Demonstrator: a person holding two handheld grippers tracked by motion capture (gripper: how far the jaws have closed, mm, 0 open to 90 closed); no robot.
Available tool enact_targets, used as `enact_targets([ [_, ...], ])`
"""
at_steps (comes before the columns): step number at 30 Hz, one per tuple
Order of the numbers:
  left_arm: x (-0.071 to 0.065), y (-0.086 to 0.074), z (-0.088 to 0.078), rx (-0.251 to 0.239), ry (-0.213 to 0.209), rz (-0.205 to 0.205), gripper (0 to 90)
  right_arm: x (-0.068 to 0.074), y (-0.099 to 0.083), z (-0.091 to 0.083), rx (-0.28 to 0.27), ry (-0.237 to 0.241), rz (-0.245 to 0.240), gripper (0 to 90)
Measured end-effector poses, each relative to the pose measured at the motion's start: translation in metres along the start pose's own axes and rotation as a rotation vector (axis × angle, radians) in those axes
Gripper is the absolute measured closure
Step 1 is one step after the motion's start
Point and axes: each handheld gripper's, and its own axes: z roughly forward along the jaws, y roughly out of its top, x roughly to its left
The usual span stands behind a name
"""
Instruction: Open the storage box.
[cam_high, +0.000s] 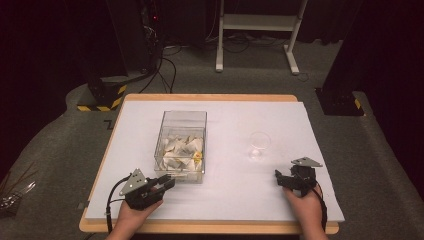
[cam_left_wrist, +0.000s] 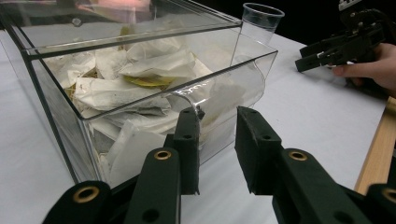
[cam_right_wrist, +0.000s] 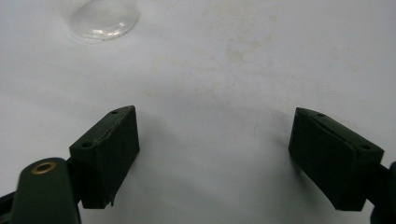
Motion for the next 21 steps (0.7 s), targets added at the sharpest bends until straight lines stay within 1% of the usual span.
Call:
enact_targets([
  [2,-0.003,-0.002,-0.002,-0.005,-0.001,-0.002,70.2,0.0,0.0,0.0,-0.001,0.0,-0.001,16.0],
  [8,-0.009,-0.004,-0.008,0.002,-0.004,0.008,70.2,0.0,0.0,0.0,-0.001,-0.001,-0.002,16.0],
  [13,-0.013,-0.007,-0.012,-0.004,-0.001,0.004,70.3,0.001,0.0,0.0,0.0,-0.004,-0.006,16.3],
  [16,-0.017,-0.01,-0.014,-0.011,0.022,0.034,70.3,0.0,0.0,0.0,0.0,-0.004,-0.006,16.3],
  [21,-0.019,-0.009,-0.024,-0.044,0.075,0.046,70.1,0.0,0.0,0.0,0.0,-0.003,-0.006,16.4],
])
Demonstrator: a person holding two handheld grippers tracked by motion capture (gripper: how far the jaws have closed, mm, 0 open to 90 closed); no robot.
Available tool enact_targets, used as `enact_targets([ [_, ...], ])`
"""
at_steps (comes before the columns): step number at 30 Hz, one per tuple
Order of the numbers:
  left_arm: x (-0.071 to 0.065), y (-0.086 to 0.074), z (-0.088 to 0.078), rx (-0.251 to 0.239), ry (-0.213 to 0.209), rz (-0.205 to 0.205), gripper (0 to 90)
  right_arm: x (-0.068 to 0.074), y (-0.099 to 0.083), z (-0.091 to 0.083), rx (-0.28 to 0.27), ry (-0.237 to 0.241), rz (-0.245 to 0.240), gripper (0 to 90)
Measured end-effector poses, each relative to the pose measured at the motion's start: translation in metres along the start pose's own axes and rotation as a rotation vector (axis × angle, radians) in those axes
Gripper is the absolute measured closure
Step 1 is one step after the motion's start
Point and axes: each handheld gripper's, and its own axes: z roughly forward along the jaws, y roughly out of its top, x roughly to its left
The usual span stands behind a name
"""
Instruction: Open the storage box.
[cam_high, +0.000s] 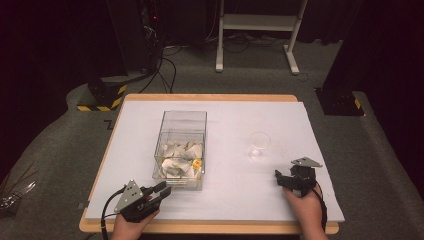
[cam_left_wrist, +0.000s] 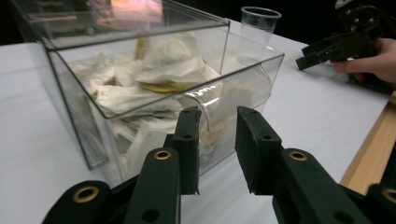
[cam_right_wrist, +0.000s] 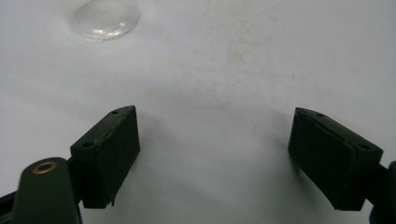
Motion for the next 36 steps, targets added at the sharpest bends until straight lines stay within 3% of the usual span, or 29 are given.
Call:
enact_targets([
  [7,0.002,0.008,-0.012,-0.048,0.048,0.004,70.2,0.0,0.0,0.0,-0.001,0.002,0.001,16.3],
  [10,0.004,0.014,-0.014,-0.063,0.087,0.017,69.4,0.0,0.0,0.0,-0.002,0.005,0.001,16.7],
  [15,0.013,0.024,-0.007,-0.063,0.125,0.012,69.0,0.0,0.0,0.0,-0.001,0.005,0.002,16.7],
  [19,0.02,0.032,0.006,-0.051,0.186,0.04,66.5,-0.001,0.0,0.0,-0.001,0.006,0.005,16.7],
  [22,0.025,0.032,0.011,-0.052,0.21,0.022,64.6,0.0,0.0,0.0,-0.001,0.006,0.005,16.7],
  [28,0.032,0.026,0.013,-0.044,0.224,-0.019,61.1,0.0,0.0,0.0,-0.002,0.005,0.002,16.7],
  [36,0.033,0.022,0.02,-0.025,0.234,-0.033,59.3,0.0,0.0,0.0,0.0,0.002,0.0,16.7],
])
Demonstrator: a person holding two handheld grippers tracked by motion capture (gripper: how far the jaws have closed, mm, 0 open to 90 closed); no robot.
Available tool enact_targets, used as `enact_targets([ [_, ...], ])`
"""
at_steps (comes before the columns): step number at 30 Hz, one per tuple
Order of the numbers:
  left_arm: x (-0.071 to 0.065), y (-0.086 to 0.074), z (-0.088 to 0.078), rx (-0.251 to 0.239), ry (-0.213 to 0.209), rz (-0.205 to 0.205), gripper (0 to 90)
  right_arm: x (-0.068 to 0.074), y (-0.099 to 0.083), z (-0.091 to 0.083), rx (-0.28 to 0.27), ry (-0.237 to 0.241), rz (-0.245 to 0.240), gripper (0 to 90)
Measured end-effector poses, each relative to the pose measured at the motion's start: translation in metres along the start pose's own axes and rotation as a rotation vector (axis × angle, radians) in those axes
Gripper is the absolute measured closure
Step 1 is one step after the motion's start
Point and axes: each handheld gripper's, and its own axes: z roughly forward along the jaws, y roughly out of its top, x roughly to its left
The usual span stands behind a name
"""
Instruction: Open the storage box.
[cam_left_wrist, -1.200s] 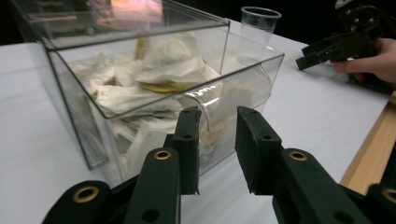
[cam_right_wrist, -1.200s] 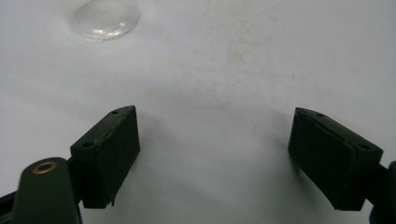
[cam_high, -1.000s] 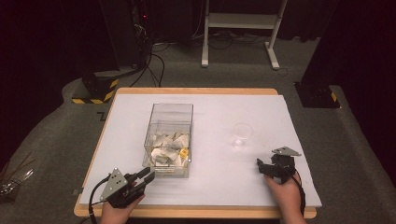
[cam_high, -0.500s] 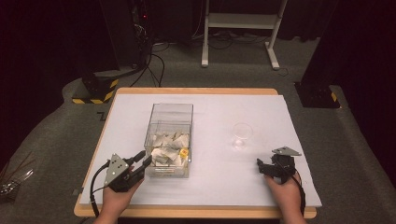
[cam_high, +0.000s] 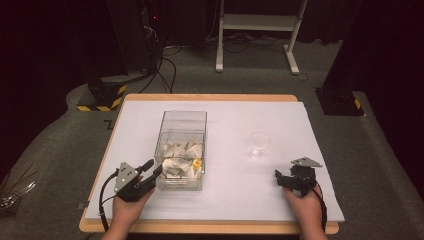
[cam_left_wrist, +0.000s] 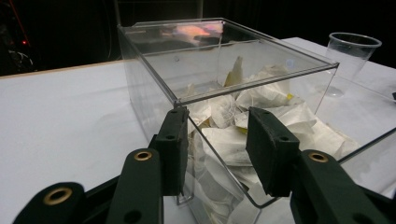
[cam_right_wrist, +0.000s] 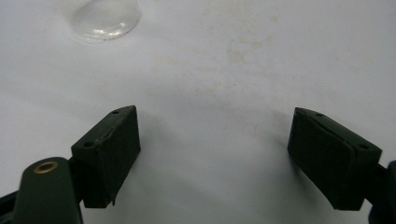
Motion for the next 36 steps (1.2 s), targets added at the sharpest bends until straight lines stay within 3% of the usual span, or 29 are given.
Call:
enact_targets([
  [12,0.005,-0.005,0.004,0.016,-0.027,-0.042,64.5,0.0,0.0,0.0,0.0,0.0,0.001,16.7],
  [36,-0.004,-0.011,-0.009,0.022,-0.011,-0.006,69.3,0.0,0.0,0.0,-0.003,0.004,0.001,17.1],
])
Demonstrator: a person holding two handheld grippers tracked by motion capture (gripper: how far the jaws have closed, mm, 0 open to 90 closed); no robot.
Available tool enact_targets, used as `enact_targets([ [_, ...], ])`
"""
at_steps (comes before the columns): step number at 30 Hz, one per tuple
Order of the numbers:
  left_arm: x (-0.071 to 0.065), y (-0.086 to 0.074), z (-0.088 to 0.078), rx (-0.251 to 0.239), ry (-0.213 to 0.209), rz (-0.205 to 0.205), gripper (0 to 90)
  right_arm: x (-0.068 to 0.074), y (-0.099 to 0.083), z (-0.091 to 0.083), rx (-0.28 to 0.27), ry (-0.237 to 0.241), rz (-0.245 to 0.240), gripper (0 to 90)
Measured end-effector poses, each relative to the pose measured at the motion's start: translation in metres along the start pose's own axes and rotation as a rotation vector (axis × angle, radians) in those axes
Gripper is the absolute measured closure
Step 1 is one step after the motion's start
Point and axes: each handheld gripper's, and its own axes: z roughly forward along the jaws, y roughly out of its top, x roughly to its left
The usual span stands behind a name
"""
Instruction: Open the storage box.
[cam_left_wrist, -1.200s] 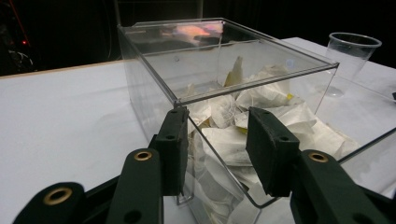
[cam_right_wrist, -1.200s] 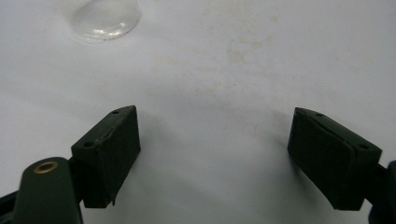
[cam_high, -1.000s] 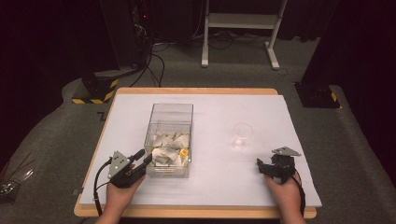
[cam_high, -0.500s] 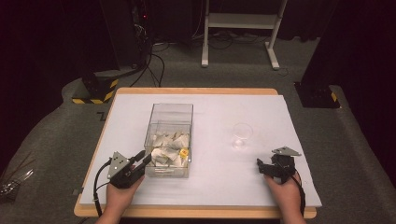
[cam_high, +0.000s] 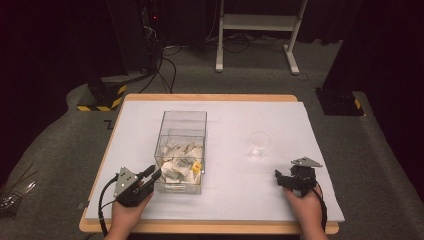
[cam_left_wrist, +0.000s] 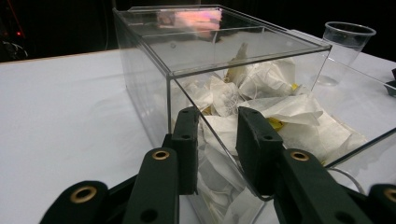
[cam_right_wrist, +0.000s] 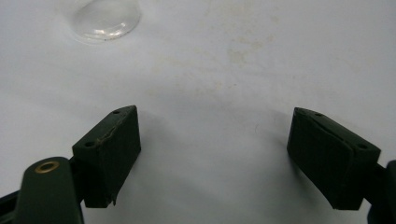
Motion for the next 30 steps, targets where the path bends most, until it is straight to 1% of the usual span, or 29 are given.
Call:
enact_targets([
  [5,-0.003,-0.002,-0.005,0.005,0.001,0.006,69.5,0.0,0.0,0.0,0.0,0.0,0.001,17.3],
  [8,-0.006,-0.003,-0.008,0.011,0.005,0.018,69.6,0.0,0.0,0.0,0.0,0.0,0.001,17.3],
  [13,-0.008,-0.004,-0.012,0.018,0.007,0.019,69.8,0.0,0.0,0.0,0.0,0.0,0.0,17.3],
  [29,-0.017,-0.009,-0.025,0.025,0.02,0.001,70.4,0.0,0.0,0.0,0.0,0.003,0.001,17.3],
  [30,-0.017,-0.01,-0.025,0.025,0.021,0.005,70.5,0.0,0.0,0.0,0.0,0.003,0.001,17.4],
])
